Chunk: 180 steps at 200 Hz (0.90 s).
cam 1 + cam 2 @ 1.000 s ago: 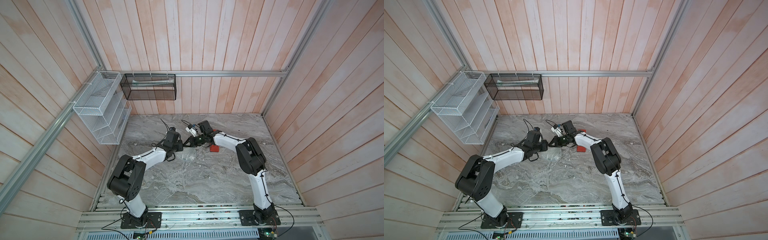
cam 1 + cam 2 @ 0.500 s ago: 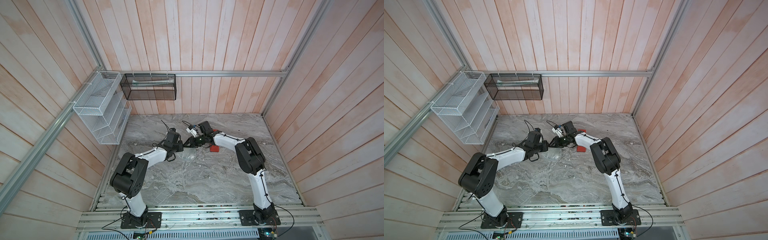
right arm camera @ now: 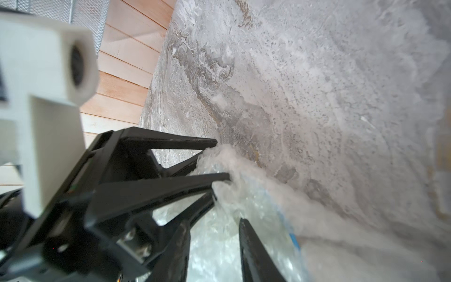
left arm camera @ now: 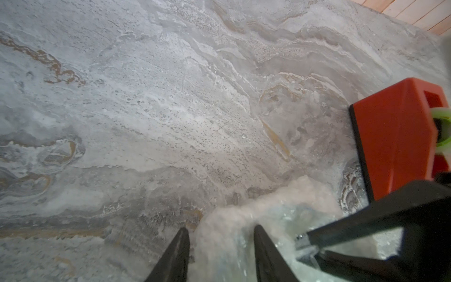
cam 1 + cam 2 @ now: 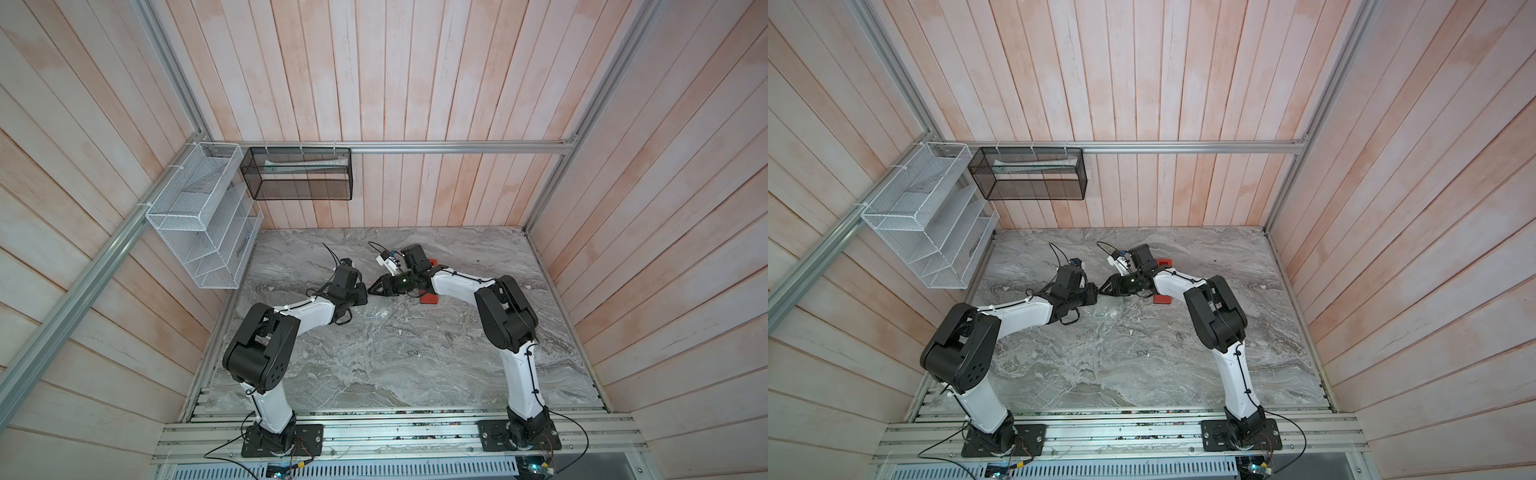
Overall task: Wrap bowls in bubble wrap
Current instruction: Stick the tape on the bubble wrap.
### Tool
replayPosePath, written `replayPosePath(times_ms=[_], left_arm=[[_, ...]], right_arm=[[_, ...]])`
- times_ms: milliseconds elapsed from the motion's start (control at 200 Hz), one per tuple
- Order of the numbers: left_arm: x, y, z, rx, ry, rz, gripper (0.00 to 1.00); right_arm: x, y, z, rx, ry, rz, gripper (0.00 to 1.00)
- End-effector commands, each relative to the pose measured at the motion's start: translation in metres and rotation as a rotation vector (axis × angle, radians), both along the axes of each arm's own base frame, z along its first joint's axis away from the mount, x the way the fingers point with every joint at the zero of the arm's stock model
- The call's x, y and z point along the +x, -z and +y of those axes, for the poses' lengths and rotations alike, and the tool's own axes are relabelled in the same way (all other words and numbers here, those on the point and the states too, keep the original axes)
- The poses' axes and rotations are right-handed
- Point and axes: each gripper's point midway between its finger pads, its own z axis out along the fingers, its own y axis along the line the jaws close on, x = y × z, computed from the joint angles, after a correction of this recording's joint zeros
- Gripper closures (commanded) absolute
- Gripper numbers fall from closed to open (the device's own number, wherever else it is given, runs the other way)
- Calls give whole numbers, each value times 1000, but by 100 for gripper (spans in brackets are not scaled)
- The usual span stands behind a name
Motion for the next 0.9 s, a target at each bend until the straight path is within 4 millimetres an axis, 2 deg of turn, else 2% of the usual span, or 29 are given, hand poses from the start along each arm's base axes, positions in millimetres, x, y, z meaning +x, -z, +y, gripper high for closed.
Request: replayPosePath(times_ms=[0,120,310,360,585,895], left_arm=[[-10,8,3,13,-4,26,57],[-11,8,4,12,-5,25,57],[-13,6,3,8,-3,16,58],[-13,4,4,11,-5,12,58],[-13,4,4,10,-5,12,58],[-13,2,4,9,-7,7,58]], right_arm=[[11,-39,-3,50,37,-94,64],[10,-43,-5,57,51,-98,66],[9,-28,-4,32,54,-66,85],[7,-24,-2,29,45,-52,88],[-10,-6,8,-13,-2,-9,90],[-25,12,2,-43,-2,55,92]])
